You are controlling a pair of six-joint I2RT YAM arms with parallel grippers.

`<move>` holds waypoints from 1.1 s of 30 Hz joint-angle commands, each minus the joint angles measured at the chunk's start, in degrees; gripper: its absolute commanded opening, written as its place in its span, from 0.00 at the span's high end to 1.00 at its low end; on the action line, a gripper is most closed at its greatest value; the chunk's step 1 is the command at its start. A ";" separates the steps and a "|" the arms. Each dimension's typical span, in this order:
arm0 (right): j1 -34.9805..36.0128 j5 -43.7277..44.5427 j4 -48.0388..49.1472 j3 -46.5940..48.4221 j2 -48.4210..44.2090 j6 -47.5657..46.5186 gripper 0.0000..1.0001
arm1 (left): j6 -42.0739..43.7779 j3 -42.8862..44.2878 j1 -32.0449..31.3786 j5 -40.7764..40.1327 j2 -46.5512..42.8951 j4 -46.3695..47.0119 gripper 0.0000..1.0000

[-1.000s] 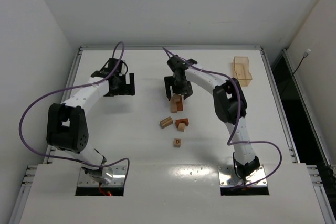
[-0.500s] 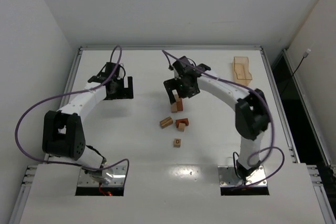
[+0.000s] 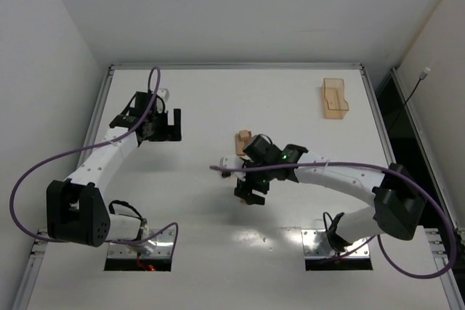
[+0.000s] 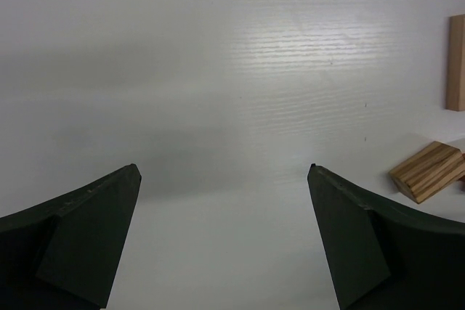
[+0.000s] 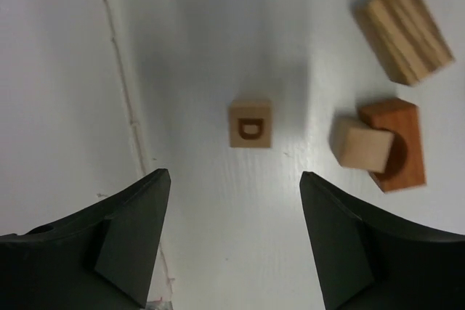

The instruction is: Build the wood block tower

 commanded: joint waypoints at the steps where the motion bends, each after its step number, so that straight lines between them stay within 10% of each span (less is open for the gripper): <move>1: 6.00 1.42 9.07 -3.80 0.79 -5.37 0.33 | 0.36 1.11 0.80 1.88 0.63 1.57 0.01; 33: 6.89 8.46 12.16 0.93 13.71 1.14 0.41 | -0.17 1.01 3.44 4.26 4.76 2.19 0.01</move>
